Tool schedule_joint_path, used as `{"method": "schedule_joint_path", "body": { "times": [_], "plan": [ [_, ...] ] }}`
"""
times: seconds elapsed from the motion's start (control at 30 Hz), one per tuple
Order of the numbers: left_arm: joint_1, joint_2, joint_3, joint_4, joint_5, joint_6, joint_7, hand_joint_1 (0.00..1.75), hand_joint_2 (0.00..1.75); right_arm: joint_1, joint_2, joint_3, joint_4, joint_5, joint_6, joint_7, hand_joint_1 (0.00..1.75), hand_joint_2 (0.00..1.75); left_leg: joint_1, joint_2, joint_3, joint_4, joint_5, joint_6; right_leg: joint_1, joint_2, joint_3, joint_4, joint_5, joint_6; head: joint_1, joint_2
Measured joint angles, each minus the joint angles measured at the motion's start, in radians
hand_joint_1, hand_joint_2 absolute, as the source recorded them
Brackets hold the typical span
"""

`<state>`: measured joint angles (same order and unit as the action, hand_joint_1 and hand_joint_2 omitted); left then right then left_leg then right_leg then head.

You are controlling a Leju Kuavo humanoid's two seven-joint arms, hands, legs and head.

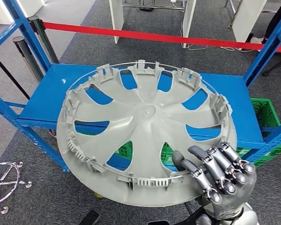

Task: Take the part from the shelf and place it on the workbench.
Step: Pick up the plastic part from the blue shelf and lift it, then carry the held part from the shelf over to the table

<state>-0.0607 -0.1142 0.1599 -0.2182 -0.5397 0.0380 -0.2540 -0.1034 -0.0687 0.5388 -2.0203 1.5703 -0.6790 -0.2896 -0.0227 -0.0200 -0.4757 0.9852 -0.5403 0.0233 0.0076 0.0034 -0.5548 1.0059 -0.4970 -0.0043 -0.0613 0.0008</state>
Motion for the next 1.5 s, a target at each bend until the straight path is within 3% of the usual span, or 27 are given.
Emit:
{"method": "schedule_joint_path", "body": {
  "times": [0.37,0.8,1.2,1.5],
  "plan": [
    [-0.002,0.004,-0.01,0.0,0.002,0.025,0.031,0.0,0.0,0.065,0.027,-0.077,-0.052,0.003,0.0,-0.049,1.75,1.75,0.0,0.0,0.0,0.0,0.0,0.0,0.0,0.0,0.0,0.0,0.0,0.0,0.0,0.0],
    [-0.003,0.015,0.0,0.0,0.035,0.041,0.092,0.0,0.0,0.091,0.037,-0.13,-0.111,0.0,0.0,-0.049,1.75,1.75,0.0,0.0,0.0,0.0,0.0,0.0,0.0,0.0,0.0,0.0,0.0,0.0,0.0,0.0],
    [0.029,0.031,0.072,0.012,0.109,0.034,0.198,0.0,0.0,0.104,0.037,-0.159,-0.168,0.003,0.0,-0.027,1.75,1.75,0.0,0.0,0.0,0.0,0.0,0.0,0.0,0.0,0.0,0.0,0.0,0.0,0.0,0.0],
    [0.034,0.035,0.095,0.016,0.108,0.018,0.222,0.0,0.0,0.105,0.037,-0.173,-0.184,0.004,0.0,-0.022,1.75,1.75,-0.002,0.0,-0.002,0.003,-0.001,0.002,-0.001,0.0,0.0,-0.001,0.001,0.002,0.0,0.0]
  ]
}}
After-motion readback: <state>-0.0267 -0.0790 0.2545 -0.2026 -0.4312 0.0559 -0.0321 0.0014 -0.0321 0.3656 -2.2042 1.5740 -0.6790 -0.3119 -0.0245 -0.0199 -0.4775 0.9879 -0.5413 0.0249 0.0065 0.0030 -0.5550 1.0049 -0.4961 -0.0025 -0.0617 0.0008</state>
